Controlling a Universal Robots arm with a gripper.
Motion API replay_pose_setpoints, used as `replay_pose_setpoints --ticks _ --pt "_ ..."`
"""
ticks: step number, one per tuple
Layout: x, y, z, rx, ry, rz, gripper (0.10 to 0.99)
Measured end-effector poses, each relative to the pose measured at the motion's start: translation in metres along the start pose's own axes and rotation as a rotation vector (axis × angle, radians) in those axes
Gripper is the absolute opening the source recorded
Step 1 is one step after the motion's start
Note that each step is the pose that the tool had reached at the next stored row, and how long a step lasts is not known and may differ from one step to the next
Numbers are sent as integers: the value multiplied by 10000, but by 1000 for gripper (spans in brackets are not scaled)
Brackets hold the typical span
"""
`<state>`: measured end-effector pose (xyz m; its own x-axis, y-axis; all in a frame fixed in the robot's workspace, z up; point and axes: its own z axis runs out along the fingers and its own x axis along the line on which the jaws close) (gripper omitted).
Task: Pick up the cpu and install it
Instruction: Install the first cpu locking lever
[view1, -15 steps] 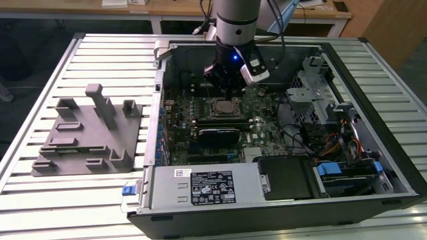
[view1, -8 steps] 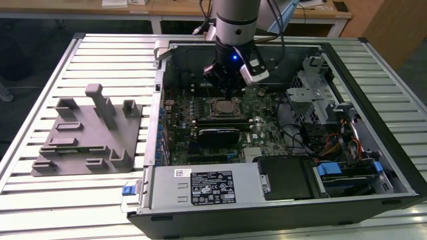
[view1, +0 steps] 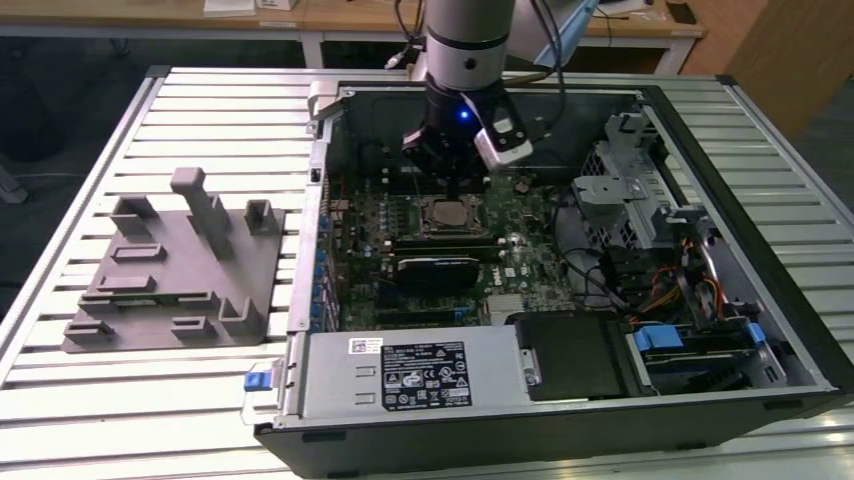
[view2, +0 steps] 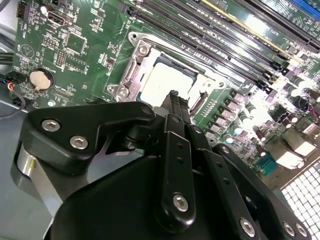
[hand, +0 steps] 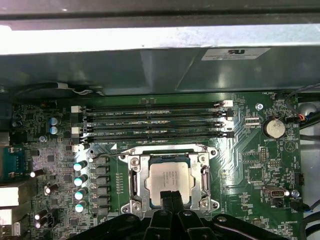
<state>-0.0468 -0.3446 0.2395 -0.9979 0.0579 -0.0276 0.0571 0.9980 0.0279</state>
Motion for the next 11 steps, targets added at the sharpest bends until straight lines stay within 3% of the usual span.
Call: replay_pose_setpoints --ticks 11 --pt "94 -6 -2 -4 0 0 106"
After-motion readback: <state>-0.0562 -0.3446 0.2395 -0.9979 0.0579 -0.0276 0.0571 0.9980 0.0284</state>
